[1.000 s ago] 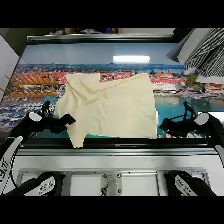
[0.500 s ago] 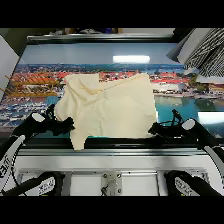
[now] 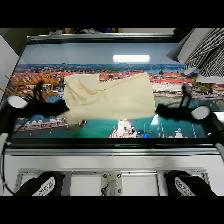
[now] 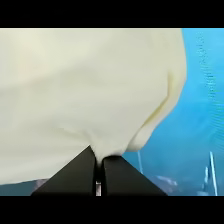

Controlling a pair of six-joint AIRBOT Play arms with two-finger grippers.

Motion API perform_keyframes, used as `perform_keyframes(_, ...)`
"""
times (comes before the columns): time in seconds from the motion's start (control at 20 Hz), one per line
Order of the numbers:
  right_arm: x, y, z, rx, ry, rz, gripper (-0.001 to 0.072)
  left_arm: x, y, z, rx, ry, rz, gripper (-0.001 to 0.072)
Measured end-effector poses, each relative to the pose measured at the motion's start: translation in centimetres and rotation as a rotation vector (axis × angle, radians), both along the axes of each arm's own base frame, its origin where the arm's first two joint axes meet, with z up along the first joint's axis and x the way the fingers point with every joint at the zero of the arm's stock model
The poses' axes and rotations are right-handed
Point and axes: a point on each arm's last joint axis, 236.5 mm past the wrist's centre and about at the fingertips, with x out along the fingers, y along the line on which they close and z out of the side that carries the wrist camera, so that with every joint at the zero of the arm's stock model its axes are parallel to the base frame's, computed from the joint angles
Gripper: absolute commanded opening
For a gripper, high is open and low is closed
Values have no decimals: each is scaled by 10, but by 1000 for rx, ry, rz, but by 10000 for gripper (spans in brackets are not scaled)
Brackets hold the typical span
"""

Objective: Fold the clothes and pants, and hang the long-sleeved shirts on hangers.

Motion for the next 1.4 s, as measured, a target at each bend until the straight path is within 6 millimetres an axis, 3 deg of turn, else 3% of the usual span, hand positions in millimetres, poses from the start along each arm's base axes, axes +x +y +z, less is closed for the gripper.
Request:
perform_keyframes(0.1,15,-5,113,-46,-252,29,6,2,-5,106,18,-242,-27,12)
perform_keyframes(0.15,11,-6,170,-72,-376,37,6,-6,-8,159,29,-367,-38,12)
perform_keyframes(0.2,1,-6,226,-93,-502,41,6,-21,-11,211,42,-493,-40,12)
perform_keyframes(0.3,-34,-3,317,-137,-713,47,6,-61,-17,297,58,-720,-35,12)
perform_keyframes(0.4,-74,1,381,-166,-875,45,6,-103,-24,360,60,-907,-26,12)
perform_keyframes(0.45,-90,2,401,-180,-932,44,6,-122,-26,382,63,-975,-23,12)
perform_keyframes(0.5,-106,4,418,-187,-979,43,6,-137,-28,400,61,-1033,-19,12)
perform_keyframes(0.6,-122,6,434,-188,-1022,39,6,-151,-30,417,59,-1082,-17,12)
perform_keyframes(0.75,-116,6,434,-172,-1000,36,5,-131,-30,405,59,-1014,-35,12)
perform_keyframes(0.9,-72,4,397,-151,-853,59,6,-76,-26,362,51,-830,-63,12)
perform_keyframes(1.0,-31,0,357,-146,-719,75,6,-31,-22,321,38,-686,-78,12)
perform_keyframes(1.15,52,-17,263,-174,-467,80,6,45,-23,240,0,-458,-100,12)
perform_keyframes(1.25,99,-30,199,-198,-341,70,6,91,-32,181,-23,-334,-120,12)
perform_keyframes(1.4,150,-46,124,-219,-234,48,24,144,-56,104,-40,-211,-164,12)
